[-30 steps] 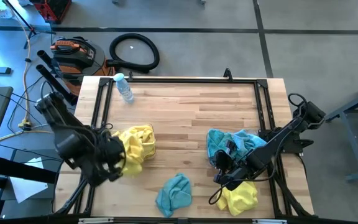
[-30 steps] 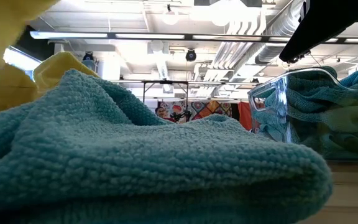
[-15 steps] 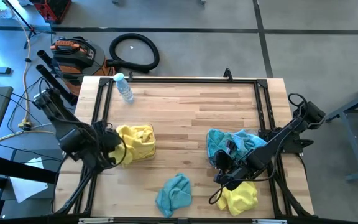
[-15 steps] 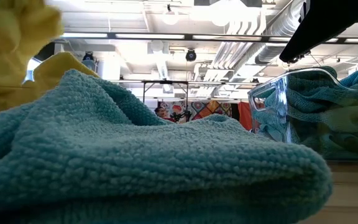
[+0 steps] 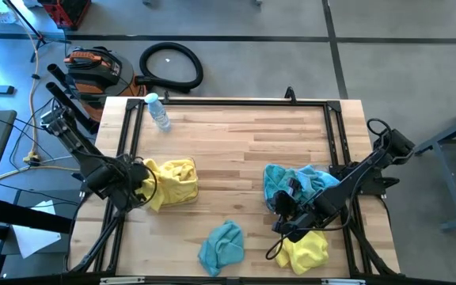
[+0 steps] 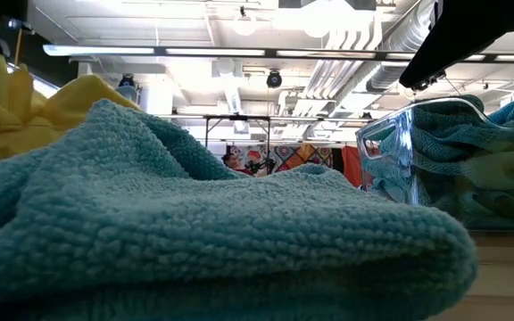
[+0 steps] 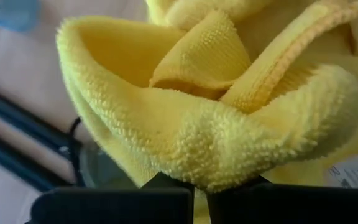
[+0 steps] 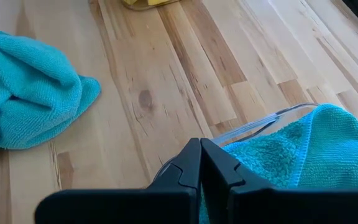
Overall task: Sort microfiber towel by color & place in baskets
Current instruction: Put the left yellow microfiber cloth into the left transparent bin
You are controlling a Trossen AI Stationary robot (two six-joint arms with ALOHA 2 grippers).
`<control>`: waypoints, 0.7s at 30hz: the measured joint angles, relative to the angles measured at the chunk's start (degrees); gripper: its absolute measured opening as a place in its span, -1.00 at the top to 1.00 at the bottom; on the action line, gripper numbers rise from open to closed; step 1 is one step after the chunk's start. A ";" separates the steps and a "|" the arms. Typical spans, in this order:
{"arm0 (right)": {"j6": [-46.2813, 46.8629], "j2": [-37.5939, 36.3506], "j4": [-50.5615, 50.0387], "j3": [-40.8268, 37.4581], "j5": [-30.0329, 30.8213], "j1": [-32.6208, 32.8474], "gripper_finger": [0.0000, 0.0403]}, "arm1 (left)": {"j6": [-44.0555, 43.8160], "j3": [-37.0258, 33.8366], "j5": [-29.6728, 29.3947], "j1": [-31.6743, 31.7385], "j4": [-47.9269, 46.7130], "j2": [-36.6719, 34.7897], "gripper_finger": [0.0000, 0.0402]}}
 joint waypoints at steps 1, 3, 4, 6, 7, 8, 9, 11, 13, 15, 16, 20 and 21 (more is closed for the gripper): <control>0.03 0.00 -0.01 0.00 0.00 0.01 1.00 | 0.01 -1.29 0.03 0.00 1.39 -0.36 1.00; 0.03 0.00 -0.01 0.00 0.00 0.00 1.00 | 1.26 -3.43 0.54 0.00 3.50 -0.75 0.99; 0.05 0.00 -0.01 0.00 0.08 0.02 1.00 | 1.67 -4.25 1.28 0.00 4.56 -0.77 0.98; 0.06 0.00 0.01 0.00 0.87 0.02 1.00 | 2.52 -5.76 3.54 0.00 6.76 -0.73 0.96; 0.15 0.00 0.01 0.00 1.22 0.02 1.00 | 3.37 -6.46 4.62 0.00 7.64 -0.63 0.95; 0.26 0.00 0.01 0.00 1.37 0.01 1.00 | 4.62 -7.08 5.87 0.00 8.45 -0.57 0.94; 0.28 0.00 -0.01 0.00 1.39 0.00 1.00 | 5.70 -7.60 6.86 0.00 9.22 -0.58 0.92; 0.30 0.00 0.01 0.00 1.44 0.00 1.00 | 6.90 -8.15 7.43 0.00 9.68 -0.58 0.88; 0.30 0.00 0.01 0.00 1.44 0.00 1.00 | 7.06 -8.27 7.31 0.00 9.73 -0.58 0.82; 0.30 0.00 0.00 0.00 1.43 0.00 1.00 | 7.08 -8.28 6.92 0.00 9.87 -0.58 0.75; 0.30 0.00 0.01 0.00 1.42 0.00 1.00 | 7.07 -8.29 6.91 0.00 10.08 -0.58 0.70; 0.30 0.00 0.01 0.00 1.42 0.00 1.00 | 6.14 -8.29 6.79 0.02 11.00 -0.58 0.51; 0.30 0.00 0.01 0.00 1.42 0.02 1.00 | 6.04 -8.29 6.75 0.02 11.22 -0.58 0.46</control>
